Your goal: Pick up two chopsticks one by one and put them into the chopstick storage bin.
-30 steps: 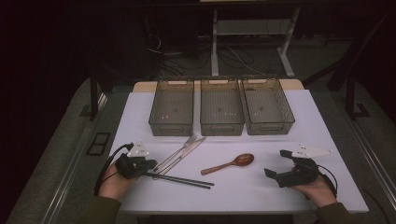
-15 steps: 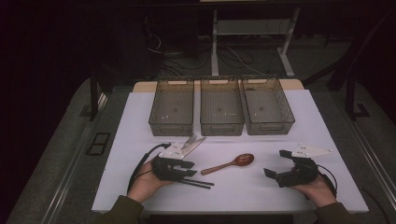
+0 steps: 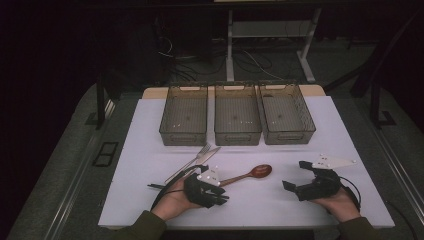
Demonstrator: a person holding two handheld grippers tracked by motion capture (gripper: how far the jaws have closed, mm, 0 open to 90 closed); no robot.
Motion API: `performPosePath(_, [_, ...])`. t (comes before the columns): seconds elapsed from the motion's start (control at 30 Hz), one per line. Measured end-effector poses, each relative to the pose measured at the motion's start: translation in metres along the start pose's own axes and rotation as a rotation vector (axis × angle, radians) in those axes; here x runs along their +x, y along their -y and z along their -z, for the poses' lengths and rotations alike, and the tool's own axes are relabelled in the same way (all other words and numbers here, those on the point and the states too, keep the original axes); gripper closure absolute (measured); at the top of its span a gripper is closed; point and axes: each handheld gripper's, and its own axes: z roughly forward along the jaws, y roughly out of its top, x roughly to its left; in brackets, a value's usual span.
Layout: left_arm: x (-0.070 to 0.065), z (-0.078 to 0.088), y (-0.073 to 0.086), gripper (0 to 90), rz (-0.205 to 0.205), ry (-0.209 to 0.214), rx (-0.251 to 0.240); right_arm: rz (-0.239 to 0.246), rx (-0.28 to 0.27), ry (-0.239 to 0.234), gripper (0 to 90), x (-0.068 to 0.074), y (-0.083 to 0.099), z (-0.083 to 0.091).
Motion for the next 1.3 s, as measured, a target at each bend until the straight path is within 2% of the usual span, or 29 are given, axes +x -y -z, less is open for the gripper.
performPosePath(0.13, [-0.001,0.000,0.001,67.6,-0.024,-0.015,-0.008,0.000,0.000,0.001,0.2,0.000,0.000,0.000])
performPosePath(0.2, [-0.002,-0.001,0.001,70.9,-0.022,-0.024,-0.014,0.001,0.000,0.000,0.2,0.000,0.000,0.000])
performPosePath(0.27, [-0.002,0.000,0.001,72.5,-0.036,-0.031,-0.005,0.003,0.002,0.000,0.2,0.000,0.000,0.000])
performPosePath(0.53, [-0.001,0.000,0.003,77.7,-0.069,-0.019,-0.009,0.002,0.003,-0.001,0.2,0.000,0.000,0.000])
performPosePath(1.0, [-0.001,0.001,0.003,77.9,-0.071,-0.016,-0.015,0.001,0.005,-0.001,0.2,0.000,0.000,0.000])
performPosePath(1.07, [-0.001,0.002,0.003,77.9,-0.056,-0.018,-0.033,0.001,0.005,-0.001,0.2,0.000,0.000,0.000])
performPosePath(1.2, [0.002,0.009,0.003,77.9,-0.056,-0.028,-0.051,0.003,0.005,-0.002,0.2,0.000,0.000,0.000])
performPosePath(1.3, [0.006,0.015,0.003,77.8,-0.026,-0.054,-0.077,0.002,0.006,-0.001,0.2,0.000,0.000,0.000])
